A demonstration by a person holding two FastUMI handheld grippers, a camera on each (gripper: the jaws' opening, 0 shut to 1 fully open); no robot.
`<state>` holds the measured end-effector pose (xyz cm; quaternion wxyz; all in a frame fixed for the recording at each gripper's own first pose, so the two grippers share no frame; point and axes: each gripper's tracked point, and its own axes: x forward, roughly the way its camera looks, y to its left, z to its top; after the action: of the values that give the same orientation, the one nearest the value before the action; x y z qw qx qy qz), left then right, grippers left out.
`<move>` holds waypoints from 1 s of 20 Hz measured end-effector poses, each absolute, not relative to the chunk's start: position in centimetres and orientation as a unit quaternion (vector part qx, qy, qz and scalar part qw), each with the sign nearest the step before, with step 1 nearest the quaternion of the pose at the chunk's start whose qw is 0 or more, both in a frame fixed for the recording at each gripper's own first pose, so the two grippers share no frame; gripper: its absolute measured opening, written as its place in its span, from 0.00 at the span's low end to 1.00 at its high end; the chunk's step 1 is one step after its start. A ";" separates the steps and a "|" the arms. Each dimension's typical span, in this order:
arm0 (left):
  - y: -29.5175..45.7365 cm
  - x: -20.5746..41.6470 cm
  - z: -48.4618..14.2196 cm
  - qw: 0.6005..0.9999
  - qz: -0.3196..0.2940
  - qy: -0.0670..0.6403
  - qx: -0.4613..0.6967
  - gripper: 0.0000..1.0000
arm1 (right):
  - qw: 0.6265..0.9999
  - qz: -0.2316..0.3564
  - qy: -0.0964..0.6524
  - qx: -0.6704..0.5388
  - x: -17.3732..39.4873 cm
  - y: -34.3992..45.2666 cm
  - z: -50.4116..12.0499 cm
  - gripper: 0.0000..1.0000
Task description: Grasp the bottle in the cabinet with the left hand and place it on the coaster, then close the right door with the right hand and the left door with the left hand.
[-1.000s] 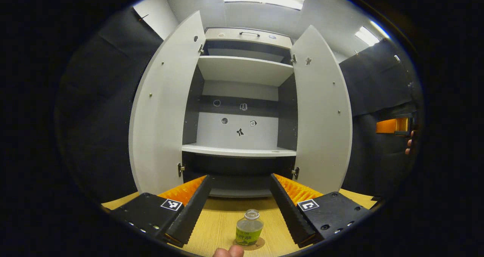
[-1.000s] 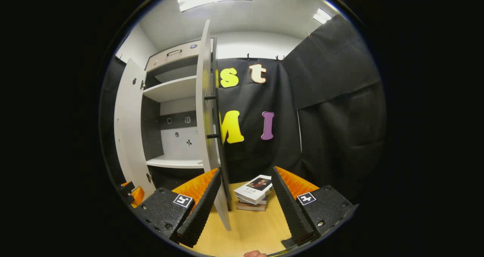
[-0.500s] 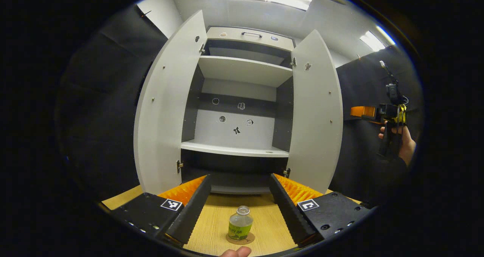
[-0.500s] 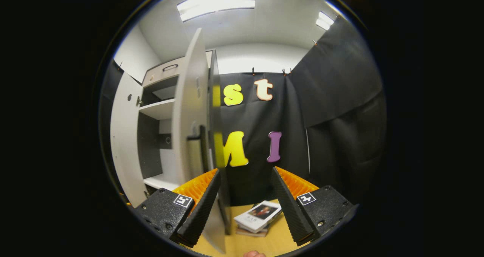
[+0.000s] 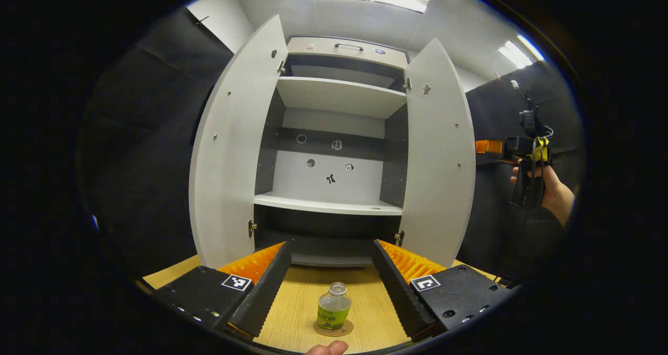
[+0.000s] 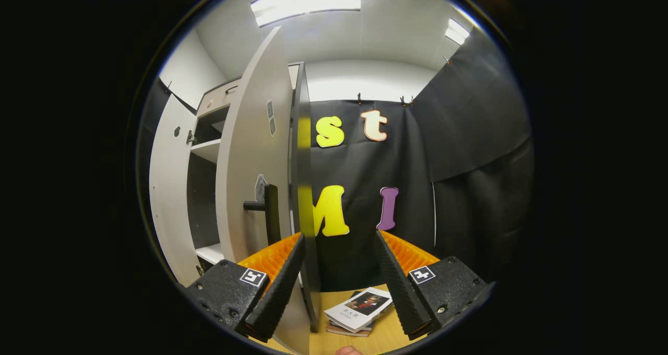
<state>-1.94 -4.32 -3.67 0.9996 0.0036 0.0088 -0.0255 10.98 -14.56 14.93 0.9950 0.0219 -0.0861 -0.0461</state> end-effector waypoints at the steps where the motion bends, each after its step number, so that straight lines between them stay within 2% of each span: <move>1: -4.4 -1.9 -3.5 1.000 -0.027 0.005 0.006 0.94 | 0.996 -0.033 -0.086 0.017 10.9 -13.8 15.0 0.81; 7: -4.2 -2.4 -3.5 1.000 -0.021 0.004 0.001 0.95 | 0.997 0.027 -0.068 0.012 11.6 -7.4 14.5 0.81; 15: -0.9 -3.5 -3.8 1.000 0.020 0.010 0.013 0.95 | 0.993 0.094 -0.063 0.028 15.1 0.9 14.2 0.81; 20: -0.1 -3.4 -3.8 0.999 0.031 0.010 0.015 0.95 | 0.991 0.092 -0.089 0.023 15.2 2.1 16.4 0.82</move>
<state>-3.40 -0.09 -3.75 0.9994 0.0147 0.0097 0.0310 15.23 2.14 16.41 0.9915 0.0231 -0.0893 0.0921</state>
